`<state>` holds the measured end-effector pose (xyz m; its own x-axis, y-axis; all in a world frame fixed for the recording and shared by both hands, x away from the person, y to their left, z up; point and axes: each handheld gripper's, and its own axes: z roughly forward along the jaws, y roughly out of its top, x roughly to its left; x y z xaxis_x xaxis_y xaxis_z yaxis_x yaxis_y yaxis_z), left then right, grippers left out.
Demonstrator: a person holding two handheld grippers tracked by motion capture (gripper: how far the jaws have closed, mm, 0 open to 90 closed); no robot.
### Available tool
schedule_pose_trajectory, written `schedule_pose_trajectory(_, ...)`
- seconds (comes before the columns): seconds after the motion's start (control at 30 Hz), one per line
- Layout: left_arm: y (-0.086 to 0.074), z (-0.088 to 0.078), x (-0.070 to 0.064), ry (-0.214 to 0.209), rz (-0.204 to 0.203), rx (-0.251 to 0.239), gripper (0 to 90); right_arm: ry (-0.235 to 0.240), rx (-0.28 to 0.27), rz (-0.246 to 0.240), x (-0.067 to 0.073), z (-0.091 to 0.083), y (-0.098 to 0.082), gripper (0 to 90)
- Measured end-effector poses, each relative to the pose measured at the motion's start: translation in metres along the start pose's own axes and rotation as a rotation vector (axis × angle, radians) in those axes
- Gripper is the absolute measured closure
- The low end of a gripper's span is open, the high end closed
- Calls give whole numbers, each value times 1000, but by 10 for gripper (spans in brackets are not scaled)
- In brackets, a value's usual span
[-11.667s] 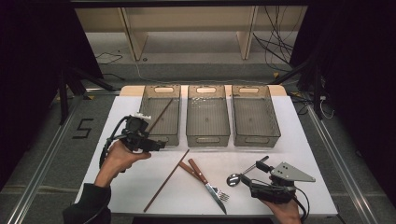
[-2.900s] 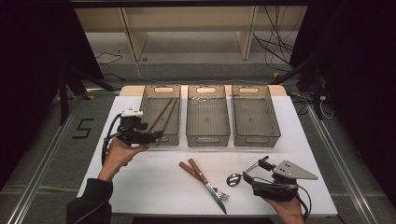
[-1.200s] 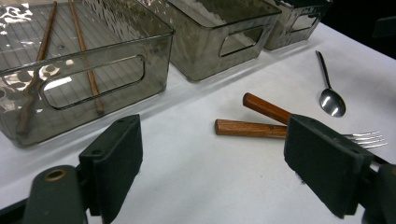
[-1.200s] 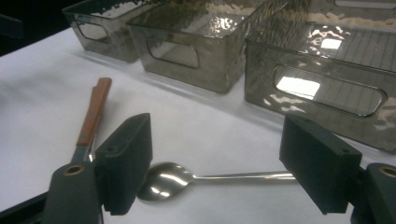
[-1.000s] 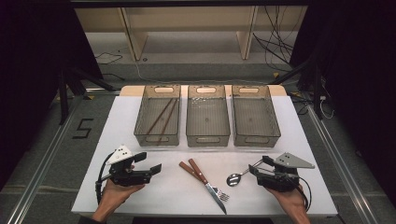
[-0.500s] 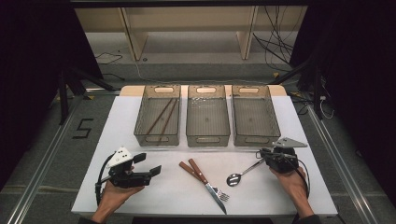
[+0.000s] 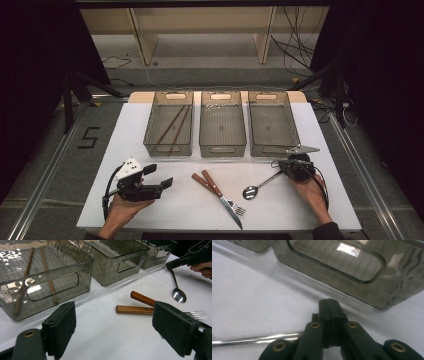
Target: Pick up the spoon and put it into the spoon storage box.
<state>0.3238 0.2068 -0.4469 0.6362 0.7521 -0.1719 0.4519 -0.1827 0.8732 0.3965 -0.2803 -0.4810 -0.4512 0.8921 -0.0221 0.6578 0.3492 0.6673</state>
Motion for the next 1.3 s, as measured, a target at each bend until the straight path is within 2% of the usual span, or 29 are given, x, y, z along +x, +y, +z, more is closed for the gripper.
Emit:
schedule_pose_trajectory(0.33, 0, 0, -1, 1, 7, -3, 190, 9, 43, 10, 1, -6, -3, 900)
schedule_pose_trajectory(0.53, 0, -1, 0, 0, 5, -7, 190, 18, 85, 4, 5, -19, -13, 900)
schedule_pose_trajectory(0.73, 0, -1, -2, -1, 8, -8, 190, 47, 110, -8, 13, -35, -26, 900)
schedule_pose_trajectory(1.0, 0, 0, -2, -2, 8, -6, 190, 79, 152, -46, 28, -52, -38, 900)
schedule_pose_trajectory(1.3, 0, 0, -3, -1, 10, -7, 189, 95, 192, -85, 36, -59, -40, 892)
